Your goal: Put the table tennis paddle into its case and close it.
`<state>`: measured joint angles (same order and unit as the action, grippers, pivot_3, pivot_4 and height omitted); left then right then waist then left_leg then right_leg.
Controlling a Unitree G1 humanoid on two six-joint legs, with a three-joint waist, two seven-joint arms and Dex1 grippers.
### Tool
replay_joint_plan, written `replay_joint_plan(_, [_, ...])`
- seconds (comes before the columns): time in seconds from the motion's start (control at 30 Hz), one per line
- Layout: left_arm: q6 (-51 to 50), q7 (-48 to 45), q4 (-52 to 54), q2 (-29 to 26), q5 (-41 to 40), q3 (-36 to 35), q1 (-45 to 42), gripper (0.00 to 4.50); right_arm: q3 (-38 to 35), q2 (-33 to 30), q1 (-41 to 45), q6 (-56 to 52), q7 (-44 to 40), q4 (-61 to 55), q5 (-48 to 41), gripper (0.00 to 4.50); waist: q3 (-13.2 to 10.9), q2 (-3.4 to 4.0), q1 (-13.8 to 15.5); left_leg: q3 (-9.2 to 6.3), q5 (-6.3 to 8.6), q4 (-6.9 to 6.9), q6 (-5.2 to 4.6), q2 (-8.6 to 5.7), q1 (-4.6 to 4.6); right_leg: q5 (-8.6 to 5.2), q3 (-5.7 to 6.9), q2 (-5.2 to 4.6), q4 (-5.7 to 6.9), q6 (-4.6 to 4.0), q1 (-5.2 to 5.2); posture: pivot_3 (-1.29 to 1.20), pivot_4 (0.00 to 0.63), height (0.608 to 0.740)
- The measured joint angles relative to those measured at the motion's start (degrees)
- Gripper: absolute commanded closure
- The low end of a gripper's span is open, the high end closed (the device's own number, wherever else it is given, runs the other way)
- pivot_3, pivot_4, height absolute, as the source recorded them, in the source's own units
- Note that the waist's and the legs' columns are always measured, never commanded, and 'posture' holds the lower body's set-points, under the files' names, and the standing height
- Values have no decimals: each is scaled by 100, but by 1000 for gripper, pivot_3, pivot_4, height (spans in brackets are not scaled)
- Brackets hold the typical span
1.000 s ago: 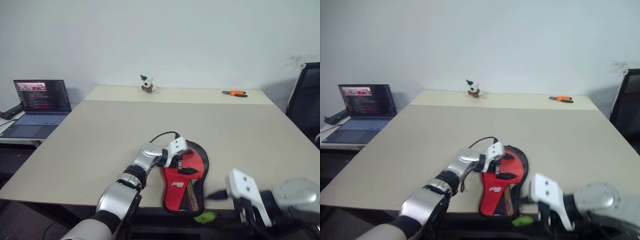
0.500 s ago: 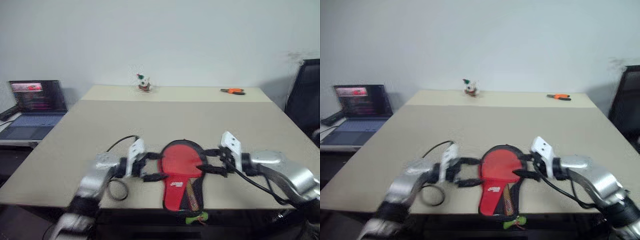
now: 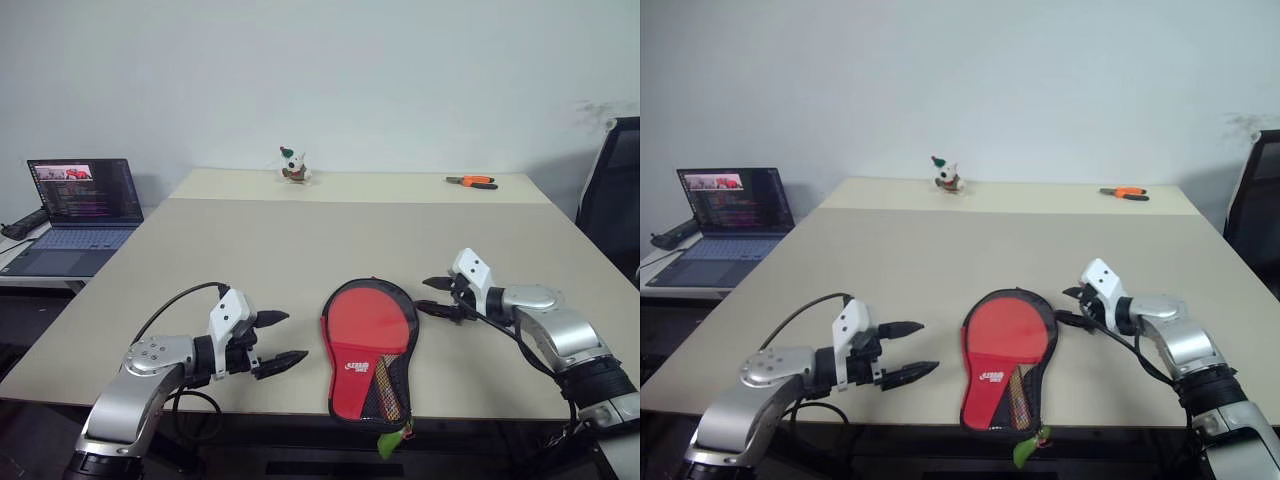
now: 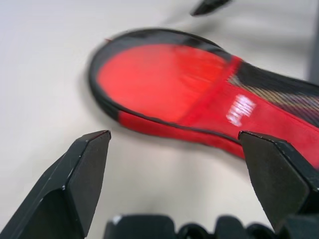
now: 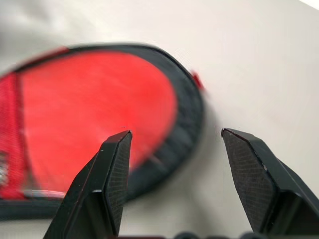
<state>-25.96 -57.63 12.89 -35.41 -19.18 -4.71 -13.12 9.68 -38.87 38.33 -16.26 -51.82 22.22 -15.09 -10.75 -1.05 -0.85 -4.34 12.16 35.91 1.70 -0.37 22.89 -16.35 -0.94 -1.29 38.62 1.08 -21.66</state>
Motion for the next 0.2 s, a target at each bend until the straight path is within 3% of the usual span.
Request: replay_joint_plan(0.2, [312,253,-190,122,86,140,-117,0,-238,-13,186,132,46,274,239,1384,-1,0,-80,16,0,-2,0,4,-1,0,-2,1,12,-2,-12,0,150,740])
